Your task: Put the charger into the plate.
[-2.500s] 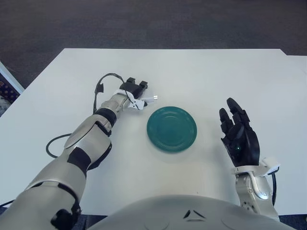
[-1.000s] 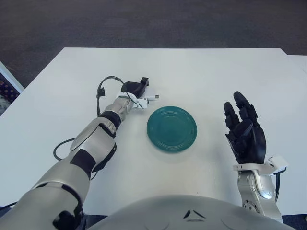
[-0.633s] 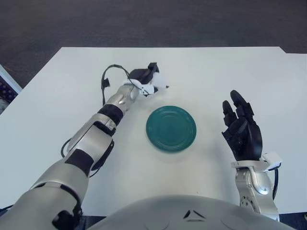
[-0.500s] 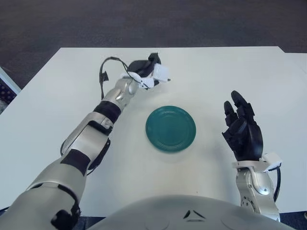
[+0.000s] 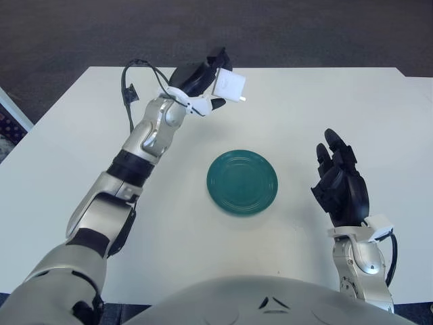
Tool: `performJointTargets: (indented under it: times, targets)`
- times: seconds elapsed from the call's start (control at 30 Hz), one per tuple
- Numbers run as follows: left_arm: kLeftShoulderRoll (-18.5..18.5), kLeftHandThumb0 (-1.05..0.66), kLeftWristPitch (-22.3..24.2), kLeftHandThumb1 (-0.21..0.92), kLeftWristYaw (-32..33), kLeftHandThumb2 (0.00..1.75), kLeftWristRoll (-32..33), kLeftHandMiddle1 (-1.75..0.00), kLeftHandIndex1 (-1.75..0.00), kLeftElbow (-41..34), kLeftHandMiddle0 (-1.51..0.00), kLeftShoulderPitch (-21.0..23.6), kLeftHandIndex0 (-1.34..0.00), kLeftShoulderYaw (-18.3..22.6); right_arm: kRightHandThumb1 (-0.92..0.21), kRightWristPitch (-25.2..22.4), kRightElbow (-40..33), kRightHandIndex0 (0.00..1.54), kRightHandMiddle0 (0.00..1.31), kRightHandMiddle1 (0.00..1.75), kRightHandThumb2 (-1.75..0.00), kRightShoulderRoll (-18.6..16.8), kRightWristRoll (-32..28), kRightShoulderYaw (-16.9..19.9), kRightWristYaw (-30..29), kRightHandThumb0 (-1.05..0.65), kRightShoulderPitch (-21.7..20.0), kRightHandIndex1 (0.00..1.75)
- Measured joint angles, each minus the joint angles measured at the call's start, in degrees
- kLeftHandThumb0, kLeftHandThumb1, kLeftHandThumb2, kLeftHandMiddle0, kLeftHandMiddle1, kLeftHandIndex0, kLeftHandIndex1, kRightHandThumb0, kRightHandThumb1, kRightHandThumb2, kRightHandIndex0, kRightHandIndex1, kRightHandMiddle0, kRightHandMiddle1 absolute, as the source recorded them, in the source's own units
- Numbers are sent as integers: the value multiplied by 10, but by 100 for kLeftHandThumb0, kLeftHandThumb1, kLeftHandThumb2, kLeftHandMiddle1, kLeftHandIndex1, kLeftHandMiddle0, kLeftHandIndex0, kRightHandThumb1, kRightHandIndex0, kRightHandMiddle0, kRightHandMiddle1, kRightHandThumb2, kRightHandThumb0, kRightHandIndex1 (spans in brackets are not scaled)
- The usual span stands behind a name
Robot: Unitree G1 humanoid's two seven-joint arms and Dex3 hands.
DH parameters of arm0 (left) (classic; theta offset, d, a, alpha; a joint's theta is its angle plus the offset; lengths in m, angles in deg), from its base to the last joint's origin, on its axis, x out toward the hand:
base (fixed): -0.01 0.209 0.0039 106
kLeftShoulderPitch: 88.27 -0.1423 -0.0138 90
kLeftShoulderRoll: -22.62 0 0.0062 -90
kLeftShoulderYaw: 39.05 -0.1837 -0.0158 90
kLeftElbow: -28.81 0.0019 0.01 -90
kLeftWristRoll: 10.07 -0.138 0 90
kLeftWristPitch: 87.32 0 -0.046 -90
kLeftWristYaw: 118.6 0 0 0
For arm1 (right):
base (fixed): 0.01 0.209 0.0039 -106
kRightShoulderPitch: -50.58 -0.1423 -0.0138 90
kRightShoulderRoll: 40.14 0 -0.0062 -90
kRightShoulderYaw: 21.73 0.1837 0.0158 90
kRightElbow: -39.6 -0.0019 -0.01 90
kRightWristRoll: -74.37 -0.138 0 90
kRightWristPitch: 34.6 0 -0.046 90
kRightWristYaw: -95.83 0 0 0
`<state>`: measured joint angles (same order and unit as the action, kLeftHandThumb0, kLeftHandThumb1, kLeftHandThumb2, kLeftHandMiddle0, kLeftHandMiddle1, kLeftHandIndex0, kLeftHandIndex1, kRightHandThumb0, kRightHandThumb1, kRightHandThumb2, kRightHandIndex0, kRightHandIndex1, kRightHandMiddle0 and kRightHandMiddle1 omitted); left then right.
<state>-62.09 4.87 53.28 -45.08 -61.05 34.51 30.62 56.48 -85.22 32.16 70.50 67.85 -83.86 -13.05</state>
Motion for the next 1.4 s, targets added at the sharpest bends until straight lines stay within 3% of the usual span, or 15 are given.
performJointTargets:
  times: [0.2, 1.0, 1.13, 1.27, 1.4]
  targets:
    - [-4, -46, 32, 35, -38, 127, -11, -175, -175, -64, -112, -50, -58, -1, -92, 0, 4, 9, 0, 26, -101, 0, 0, 0, 0, -98, -7, 0]
    - [-6, -46, 41, 35, -51, 126, -18, -175, -175, -76, -111, -51, -58, 7, -92, -2, 7, 8, 0, 24, -102, -2, 1, -5, -4, -100, -8, 0]
    - [19, -46, 0, 36, -79, 126, -67, -175, -175, -80, -110, -59, -58, -57, -92, -4, 7, 7, 0, 20, -104, -2, 4, -8, -6, -102, -8, 0]
    - [41, -47, -33, 34, -146, 128, -103, -175, -175, -109, -111, -107, -59, -135, -92, -7, 6, 8, 0, 19, -104, -5, 8, -14, -15, -102, -7, 0]
    - [23, -47, -48, 34, -171, 128, -105, -175, -175, -128, -110, -148, -59, -166, -92, -11, 6, 7, 0, 19, -103, -10, 12, -17, -23, -101, -6, 0]
